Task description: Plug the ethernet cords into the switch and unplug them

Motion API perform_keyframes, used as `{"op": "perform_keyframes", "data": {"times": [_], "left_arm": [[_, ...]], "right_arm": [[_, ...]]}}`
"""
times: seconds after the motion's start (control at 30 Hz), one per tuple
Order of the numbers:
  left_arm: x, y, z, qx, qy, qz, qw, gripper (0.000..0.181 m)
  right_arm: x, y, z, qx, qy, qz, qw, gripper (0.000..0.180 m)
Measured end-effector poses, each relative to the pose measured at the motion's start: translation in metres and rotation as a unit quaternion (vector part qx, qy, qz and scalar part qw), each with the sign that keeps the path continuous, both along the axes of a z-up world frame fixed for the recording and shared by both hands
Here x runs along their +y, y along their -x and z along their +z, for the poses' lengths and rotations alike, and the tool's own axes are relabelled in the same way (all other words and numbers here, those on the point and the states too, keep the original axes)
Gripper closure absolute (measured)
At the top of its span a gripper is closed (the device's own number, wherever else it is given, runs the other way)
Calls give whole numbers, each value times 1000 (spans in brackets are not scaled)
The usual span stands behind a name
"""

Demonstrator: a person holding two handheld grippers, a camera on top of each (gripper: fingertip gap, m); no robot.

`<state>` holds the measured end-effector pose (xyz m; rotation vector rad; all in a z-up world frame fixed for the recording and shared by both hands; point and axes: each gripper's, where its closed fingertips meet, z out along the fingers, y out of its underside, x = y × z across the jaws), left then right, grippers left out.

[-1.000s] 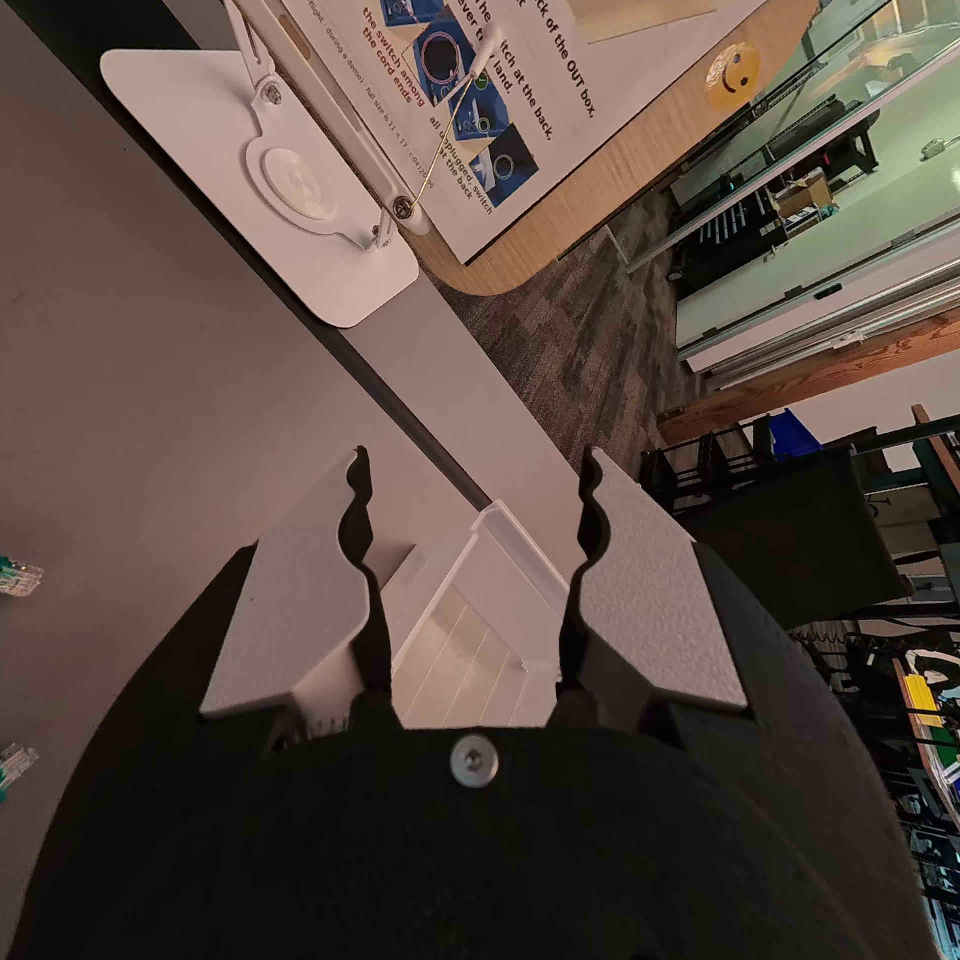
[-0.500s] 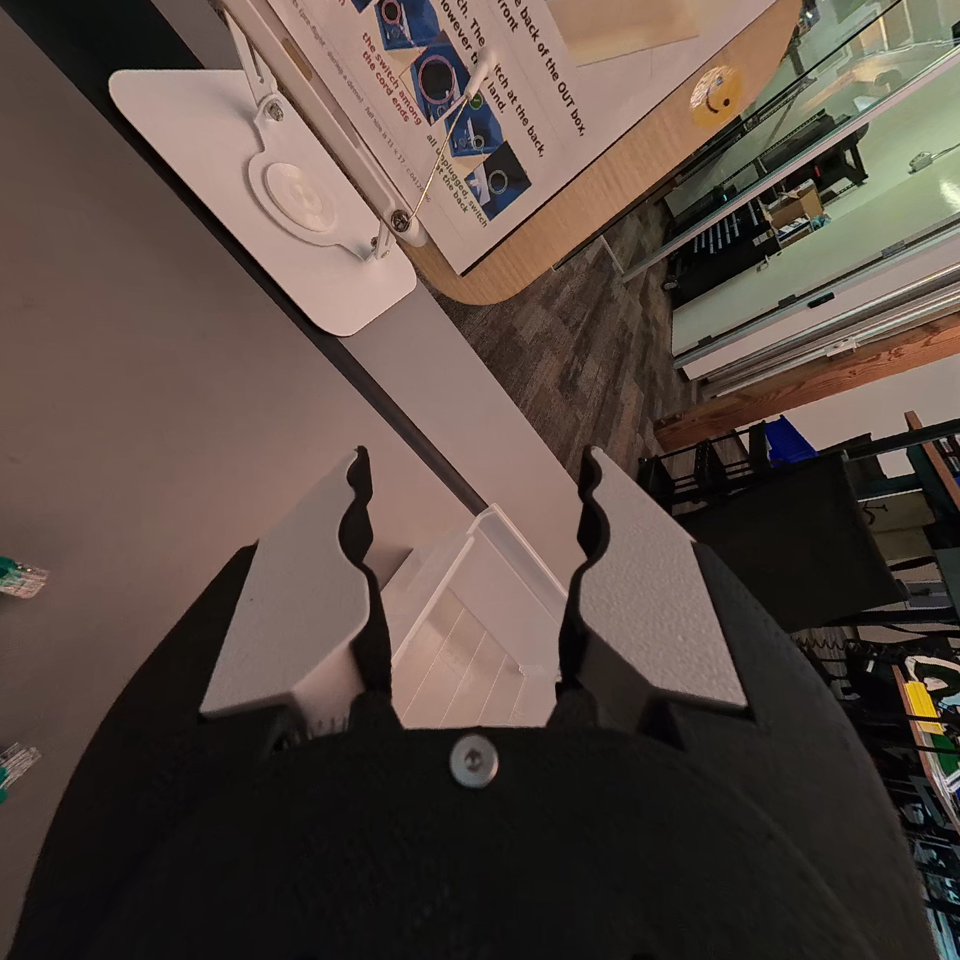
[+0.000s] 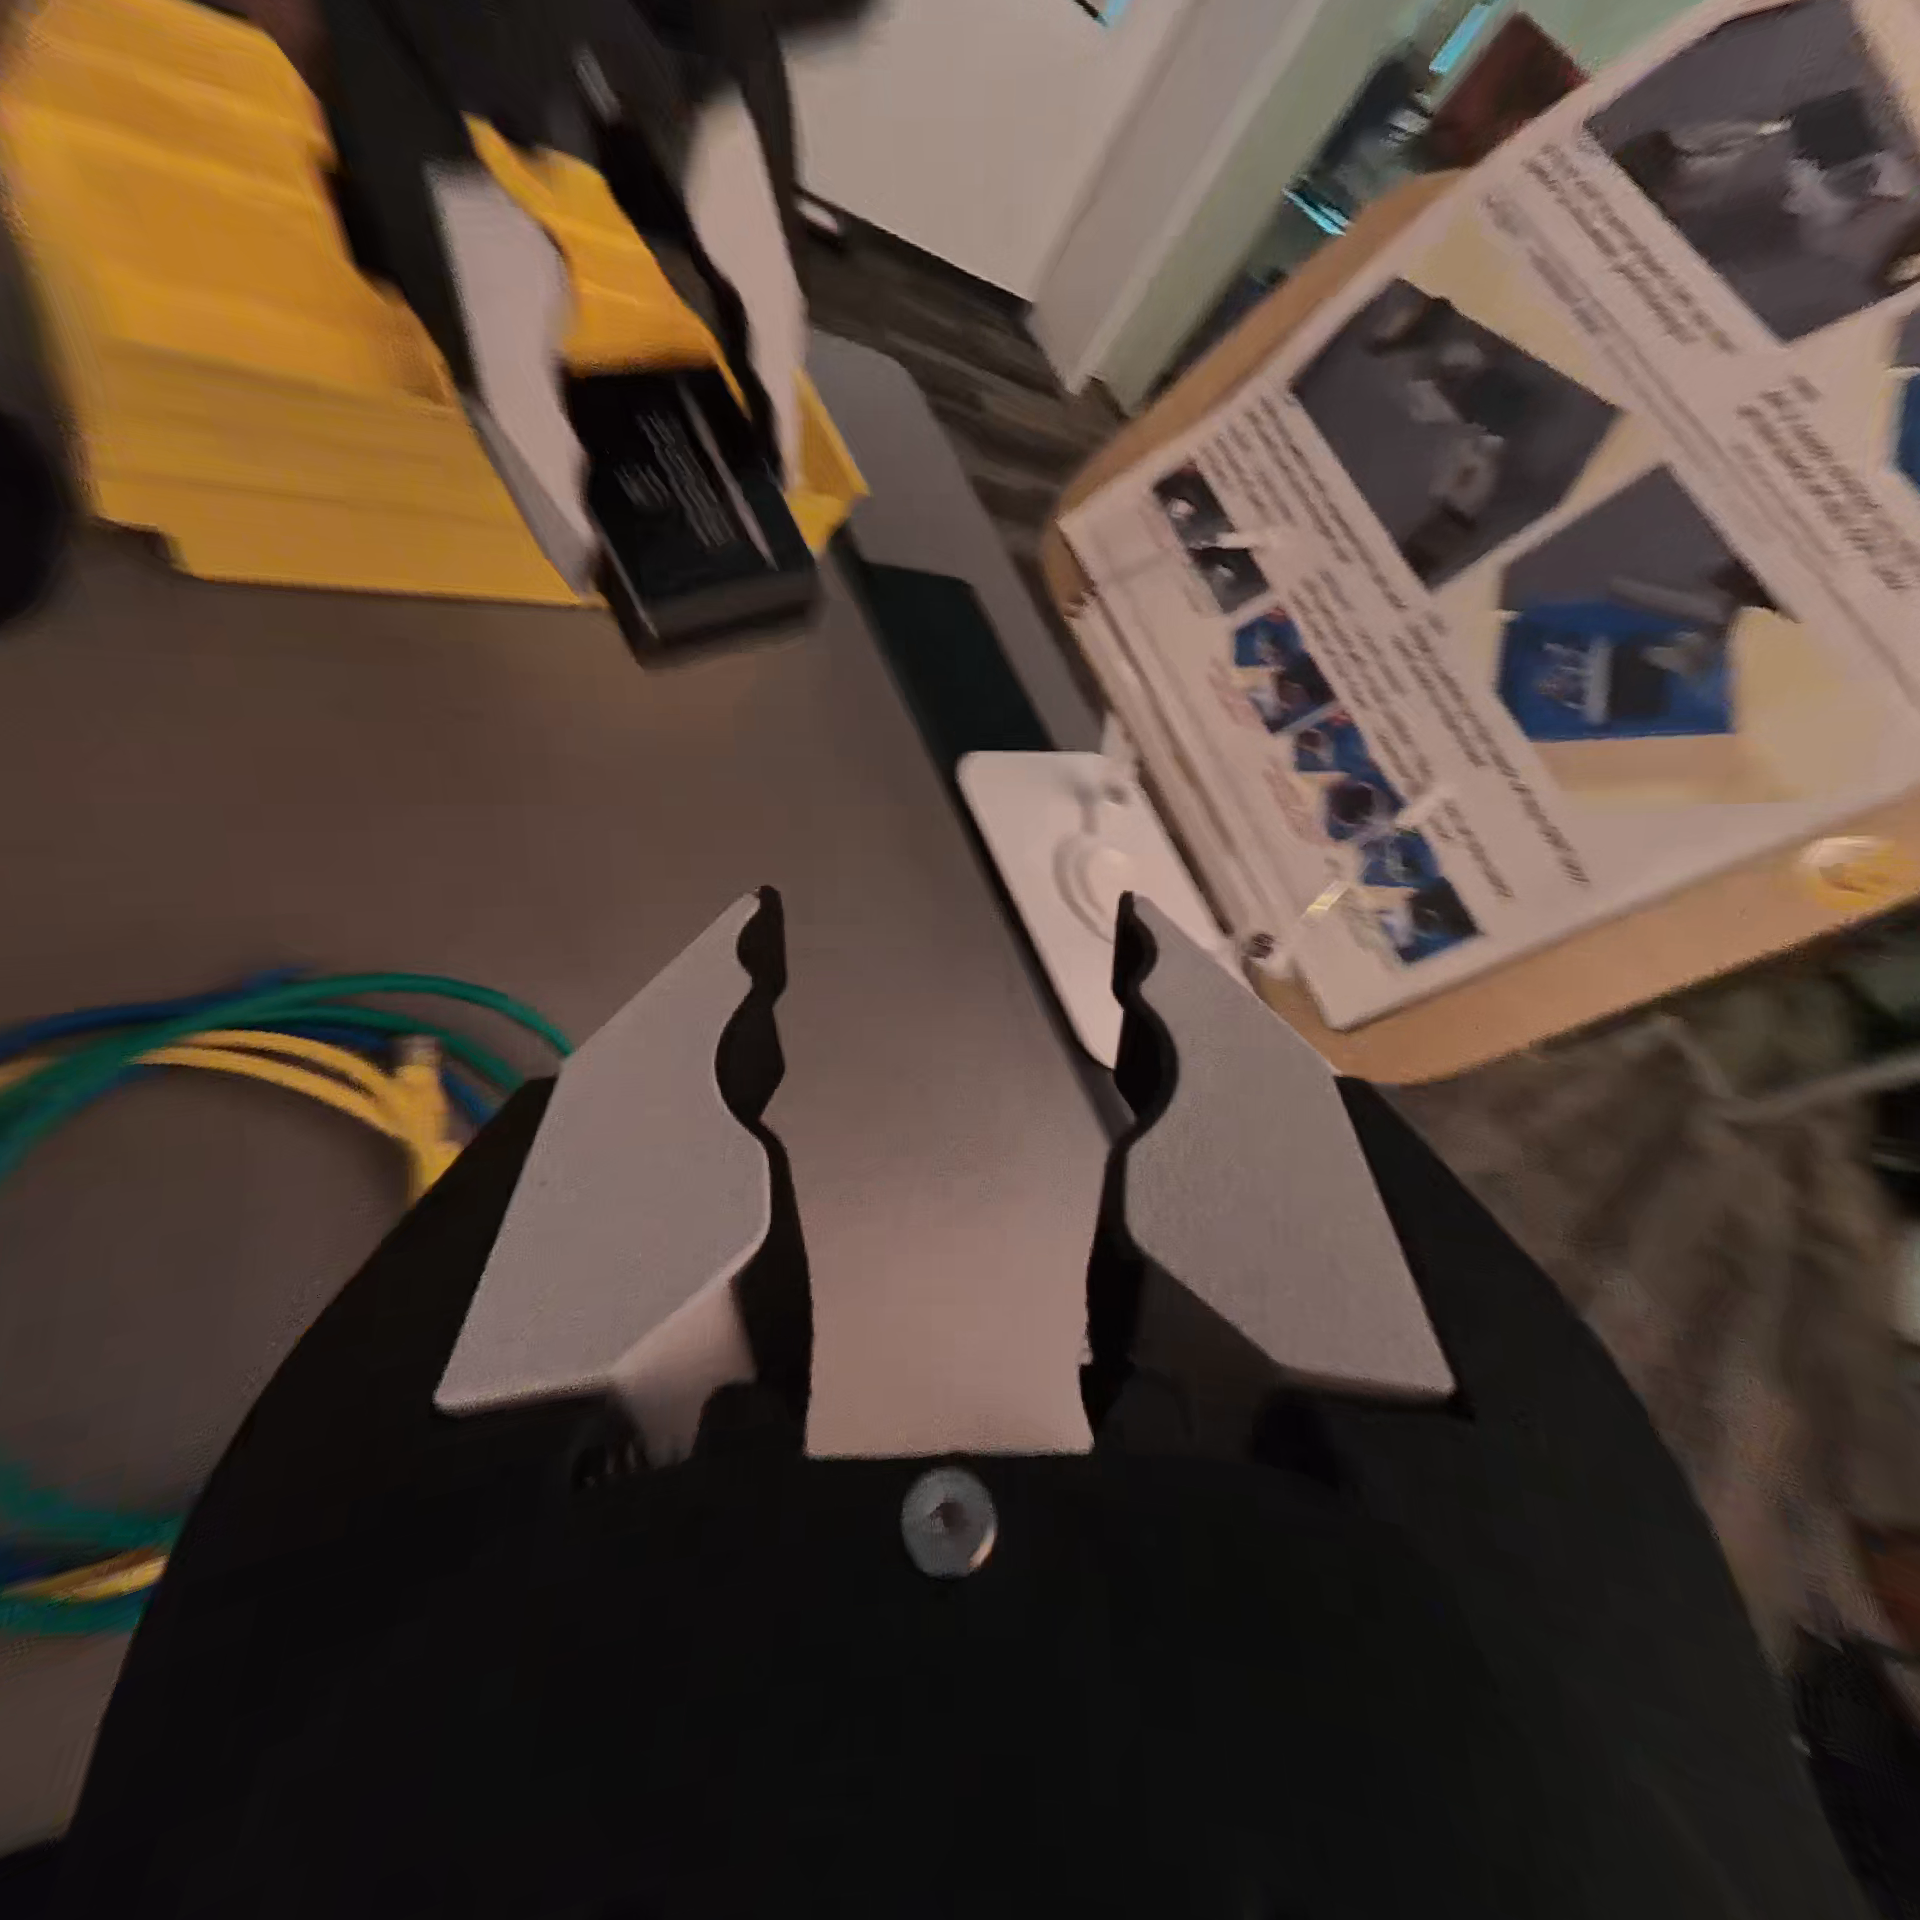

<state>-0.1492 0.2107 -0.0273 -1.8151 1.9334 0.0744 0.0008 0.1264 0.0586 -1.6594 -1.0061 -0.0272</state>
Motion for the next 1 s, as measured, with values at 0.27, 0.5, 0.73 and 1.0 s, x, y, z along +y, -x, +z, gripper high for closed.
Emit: {"op": "perform_keyframes", "data": {"times": [0.27,0.5,0.73,1.0], "left_arm": [[14,-52,-71,-35,131,84,987,104],[4,-31,-96,37,159,144,976,104],[-1,-35,-116,43,177,169,969,104],[0,-33,-138,16,187,188,964,105]], "right_arm": [[-23,-8,-4,84,112,20,990,123],[-20,-43,-36,152,259,-69,951,143],[-38,-46,-26,206,292,-28,934,173],[-83,-35,20,297,283,138,901,180]]}}
